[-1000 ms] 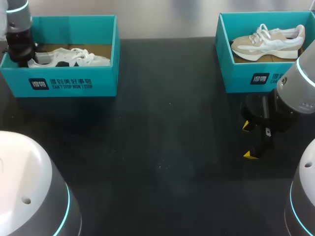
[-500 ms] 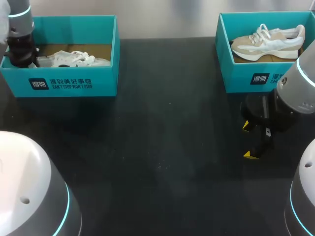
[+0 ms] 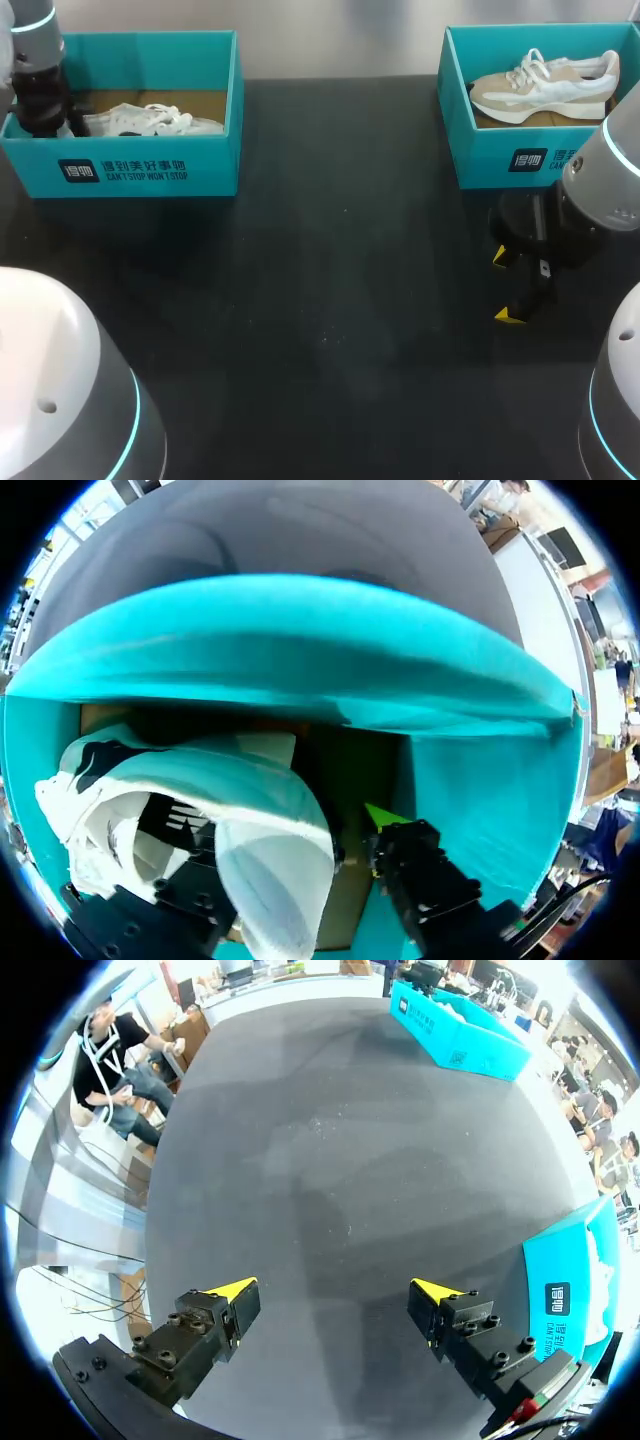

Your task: Take the shoe out of the shoebox, open the shoe tongue, remove and reinsert the insole, then place the shoe into the shoebox

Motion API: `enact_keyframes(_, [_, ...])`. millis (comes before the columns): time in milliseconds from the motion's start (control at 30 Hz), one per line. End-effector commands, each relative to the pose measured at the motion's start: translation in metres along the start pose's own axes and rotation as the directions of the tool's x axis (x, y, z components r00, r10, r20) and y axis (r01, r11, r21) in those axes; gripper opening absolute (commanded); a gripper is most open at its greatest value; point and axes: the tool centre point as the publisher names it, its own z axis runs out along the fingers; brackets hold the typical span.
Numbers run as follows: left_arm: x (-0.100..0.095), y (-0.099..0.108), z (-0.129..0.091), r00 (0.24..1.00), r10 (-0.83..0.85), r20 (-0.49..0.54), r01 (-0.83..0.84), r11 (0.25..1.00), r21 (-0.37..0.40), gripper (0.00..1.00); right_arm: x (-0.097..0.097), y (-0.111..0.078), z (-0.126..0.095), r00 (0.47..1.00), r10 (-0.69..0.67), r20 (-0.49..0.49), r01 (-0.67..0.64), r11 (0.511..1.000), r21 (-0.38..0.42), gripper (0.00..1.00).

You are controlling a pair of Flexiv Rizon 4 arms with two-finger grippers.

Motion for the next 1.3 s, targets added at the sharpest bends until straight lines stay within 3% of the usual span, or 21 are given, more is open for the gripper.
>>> enact_keyframes(33, [-0.002,-0.002,-0.009,1.000,-0.001,0.006,0.001,1.000,-0.015,0.93,0.001,0.000,0.001,1.000,0.001,0.003,-0.001,1.000,0.002,1.00])
enact_keyframes(100, [-0.003,-0.002,-0.016,1.000,-0.003,0.014,0.003,1.000,-0.018,1.00,0.001,0.000,0.001,1.000,0.001,0.003,-0.001,1.000,0.002,1.00])
enact_keyframes(467, [0.000,-0.004,-0.059,0.998,-0.024,0.063,0.028,0.998,-0.060,1.00,0.001,0.000,0.001,1.000,0.001,0.003,-0.001,1.000,0.002,1.00])
enact_keyframes(1067, [0.007,-0.020,-0.167,0.993,-0.006,0.115,0.023,0.989,-0.144,1.00,0.001,0.000,0.001,1.000,0.001,0.003,-0.001,1.000,0.002,1.00])
enact_keyframes(1300, [0.012,-0.031,-0.195,0.993,0.005,0.120,0.013,0.989,-0.148,1.00,0.001,0.000,0.001,1.000,0.001,0.003,-0.001,1.000,0.002,1.00])
